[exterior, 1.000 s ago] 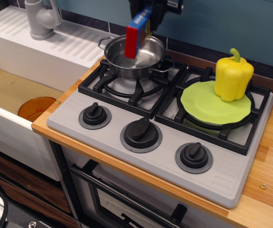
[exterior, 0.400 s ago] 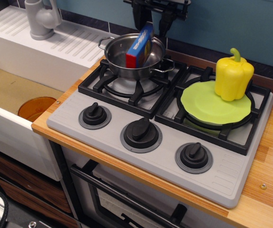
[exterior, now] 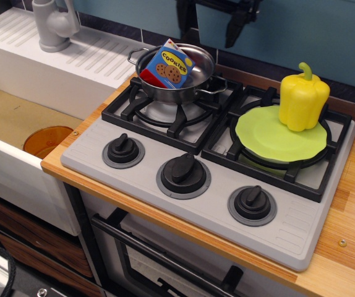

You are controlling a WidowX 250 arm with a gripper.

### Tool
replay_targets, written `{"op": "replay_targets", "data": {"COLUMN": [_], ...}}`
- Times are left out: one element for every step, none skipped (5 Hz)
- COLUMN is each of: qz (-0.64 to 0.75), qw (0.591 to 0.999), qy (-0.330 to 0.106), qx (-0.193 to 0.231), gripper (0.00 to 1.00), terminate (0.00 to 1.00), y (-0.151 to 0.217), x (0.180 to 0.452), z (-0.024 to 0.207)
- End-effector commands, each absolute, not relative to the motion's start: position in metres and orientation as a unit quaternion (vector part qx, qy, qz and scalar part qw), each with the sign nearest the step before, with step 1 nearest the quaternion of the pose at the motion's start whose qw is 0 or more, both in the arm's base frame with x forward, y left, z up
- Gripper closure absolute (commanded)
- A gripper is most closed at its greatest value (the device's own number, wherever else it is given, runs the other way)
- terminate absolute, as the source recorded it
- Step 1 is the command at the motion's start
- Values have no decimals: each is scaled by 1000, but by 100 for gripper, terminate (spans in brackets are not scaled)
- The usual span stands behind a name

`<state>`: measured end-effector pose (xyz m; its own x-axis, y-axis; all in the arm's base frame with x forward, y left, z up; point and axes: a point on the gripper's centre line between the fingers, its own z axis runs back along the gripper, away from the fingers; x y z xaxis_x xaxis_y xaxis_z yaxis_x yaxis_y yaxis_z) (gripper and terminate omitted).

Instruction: Put yellowpepper on plate and cookiebox in pot or pan on stove

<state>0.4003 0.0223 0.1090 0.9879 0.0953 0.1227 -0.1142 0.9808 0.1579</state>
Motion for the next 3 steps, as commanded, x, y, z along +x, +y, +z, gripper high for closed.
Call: {"op": "replay_targets", "data": {"qz": [68,75,80], "qw": [989,989,989], "qy": [-101,-99,-89], "qx": [89,82,91], "gripper": [0,0,0], "terminate": [0,0,0], "y": [-7,-29,-51], "x": [393,376,358], "z": [156,158,172]}}
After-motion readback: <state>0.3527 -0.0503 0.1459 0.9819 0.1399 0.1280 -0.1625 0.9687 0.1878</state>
